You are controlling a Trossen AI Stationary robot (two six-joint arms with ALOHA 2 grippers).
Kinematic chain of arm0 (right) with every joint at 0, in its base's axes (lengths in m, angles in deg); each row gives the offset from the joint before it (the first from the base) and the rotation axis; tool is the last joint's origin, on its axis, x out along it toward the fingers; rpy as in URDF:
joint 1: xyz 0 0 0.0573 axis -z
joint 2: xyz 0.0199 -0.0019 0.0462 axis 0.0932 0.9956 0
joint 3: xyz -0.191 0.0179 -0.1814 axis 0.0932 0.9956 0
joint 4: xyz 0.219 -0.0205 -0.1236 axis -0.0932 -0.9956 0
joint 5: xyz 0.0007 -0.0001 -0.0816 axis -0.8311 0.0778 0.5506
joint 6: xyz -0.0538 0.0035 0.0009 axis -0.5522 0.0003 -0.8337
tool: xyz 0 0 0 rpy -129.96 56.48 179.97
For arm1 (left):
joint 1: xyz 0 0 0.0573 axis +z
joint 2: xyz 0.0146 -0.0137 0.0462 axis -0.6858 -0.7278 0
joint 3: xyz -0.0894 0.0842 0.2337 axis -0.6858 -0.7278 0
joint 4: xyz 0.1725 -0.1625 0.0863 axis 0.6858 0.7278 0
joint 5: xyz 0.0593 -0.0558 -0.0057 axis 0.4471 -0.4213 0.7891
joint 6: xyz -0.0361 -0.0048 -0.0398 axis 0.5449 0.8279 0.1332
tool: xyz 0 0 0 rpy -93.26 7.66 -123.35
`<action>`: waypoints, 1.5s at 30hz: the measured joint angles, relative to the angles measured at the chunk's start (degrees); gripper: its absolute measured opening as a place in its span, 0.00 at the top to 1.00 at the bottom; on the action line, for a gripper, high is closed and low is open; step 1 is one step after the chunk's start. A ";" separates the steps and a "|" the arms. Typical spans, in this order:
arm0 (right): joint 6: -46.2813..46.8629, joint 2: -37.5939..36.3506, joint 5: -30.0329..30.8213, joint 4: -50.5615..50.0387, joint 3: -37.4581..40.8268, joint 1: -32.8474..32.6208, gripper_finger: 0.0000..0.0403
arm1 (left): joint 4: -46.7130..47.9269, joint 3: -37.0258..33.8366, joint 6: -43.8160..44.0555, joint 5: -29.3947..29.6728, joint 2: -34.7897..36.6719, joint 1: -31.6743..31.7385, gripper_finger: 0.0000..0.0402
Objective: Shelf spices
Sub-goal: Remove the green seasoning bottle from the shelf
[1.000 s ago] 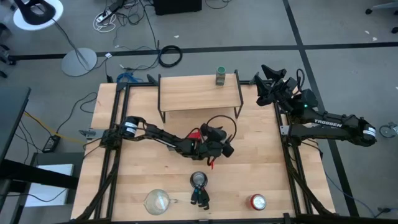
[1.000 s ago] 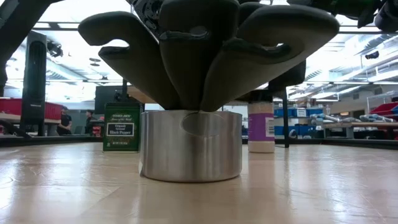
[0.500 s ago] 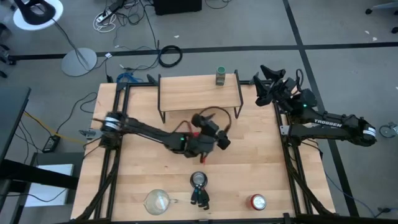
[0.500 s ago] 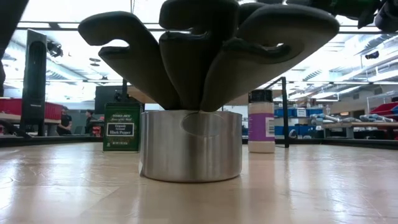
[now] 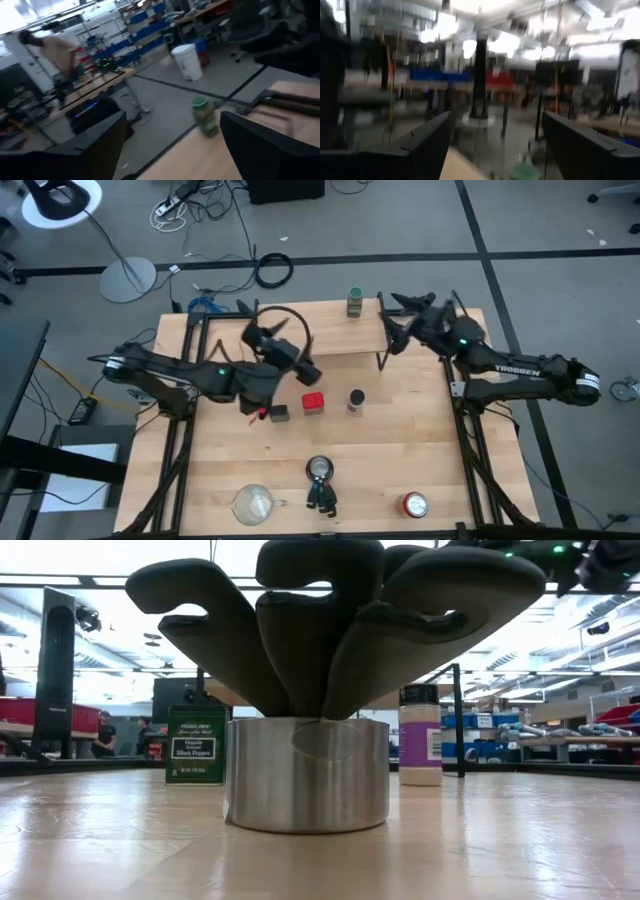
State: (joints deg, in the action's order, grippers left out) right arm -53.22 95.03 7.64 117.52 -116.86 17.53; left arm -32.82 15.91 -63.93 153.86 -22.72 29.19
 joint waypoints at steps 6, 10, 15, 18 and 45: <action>-0.08 9.40 11.80 -11.42 -9.07 -2.53 0.23 | 12.42 0.00 10.25 0.63 2.47 0.02 0.19; -0.11 14.03 15.22 -12.97 -11.81 -3.08 0.22 | 20.17 -0.02 16.85 0.51 2.47 0.00 0.19; -0.12 17.82 15.23 -13.37 -12.92 -3.22 0.16 | 25.32 -0.02 21.85 0.53 2.50 -0.02 0.19; -0.11 19.43 15.30 -13.63 -13.60 -3.21 0.10 | 25.90 -0.02 22.10 0.54 2.50 -0.17 0.19; 8.12 29.88 8.69 -15.18 -18.55 6.32 0.01 | 29.59 -0.02 26.25 1.52 2.50 -4.46 0.19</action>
State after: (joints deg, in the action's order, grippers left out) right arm -45.10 124.91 16.33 102.34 -135.41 23.85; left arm -3.23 15.89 -37.68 155.38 -20.23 24.73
